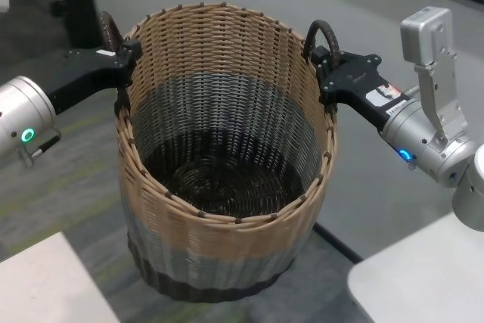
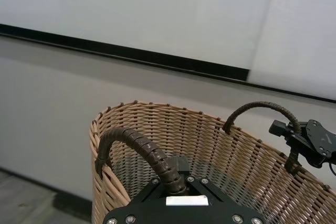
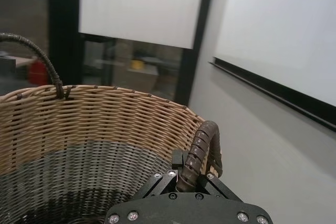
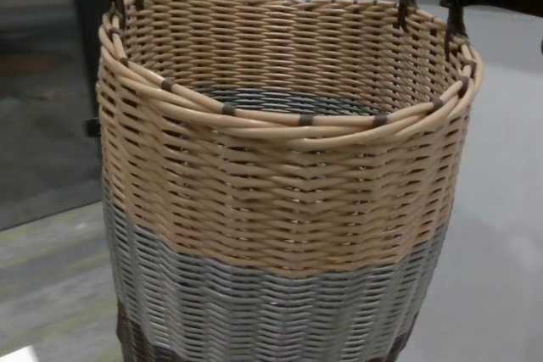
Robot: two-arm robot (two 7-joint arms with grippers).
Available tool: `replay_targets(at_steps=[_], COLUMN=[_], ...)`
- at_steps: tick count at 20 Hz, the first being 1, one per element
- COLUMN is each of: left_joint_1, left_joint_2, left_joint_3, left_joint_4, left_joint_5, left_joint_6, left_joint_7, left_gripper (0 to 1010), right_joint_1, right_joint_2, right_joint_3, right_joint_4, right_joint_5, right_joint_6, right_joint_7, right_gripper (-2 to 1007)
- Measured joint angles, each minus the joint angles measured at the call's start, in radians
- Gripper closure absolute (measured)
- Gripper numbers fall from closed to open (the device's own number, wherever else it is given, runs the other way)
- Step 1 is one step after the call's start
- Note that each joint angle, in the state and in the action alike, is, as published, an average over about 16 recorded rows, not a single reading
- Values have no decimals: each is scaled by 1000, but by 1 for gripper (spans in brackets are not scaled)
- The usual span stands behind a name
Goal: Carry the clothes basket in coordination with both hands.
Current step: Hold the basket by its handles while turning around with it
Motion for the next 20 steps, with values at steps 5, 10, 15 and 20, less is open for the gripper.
replay_targets(at_steps=[5, 10, 15, 20], left_joint_1=[0, 0, 0, 0], left_joint_2=[0, 0, 0, 0], left_joint_3=[0, 0, 0, 0], left_joint_4=[0, 0, 0, 0], left_joint_5=[0, 0, 0, 0], left_joint_6=[0, 0, 0, 0], left_joint_7=[0, 0, 0, 0], left_gripper=[1010, 1010, 1010, 1010], right_joint_1=[0, 0, 0, 0], right_joint_2=[0, 0, 0, 0], right_joint_3=[0, 0, 0, 0], right_joint_4=[0, 0, 0, 0], right_joint_5=[0, 0, 0, 0], right_joint_6=[0, 0, 0, 0], right_joint_7=[0, 0, 0, 0], right_gripper=[994, 994, 994, 994])
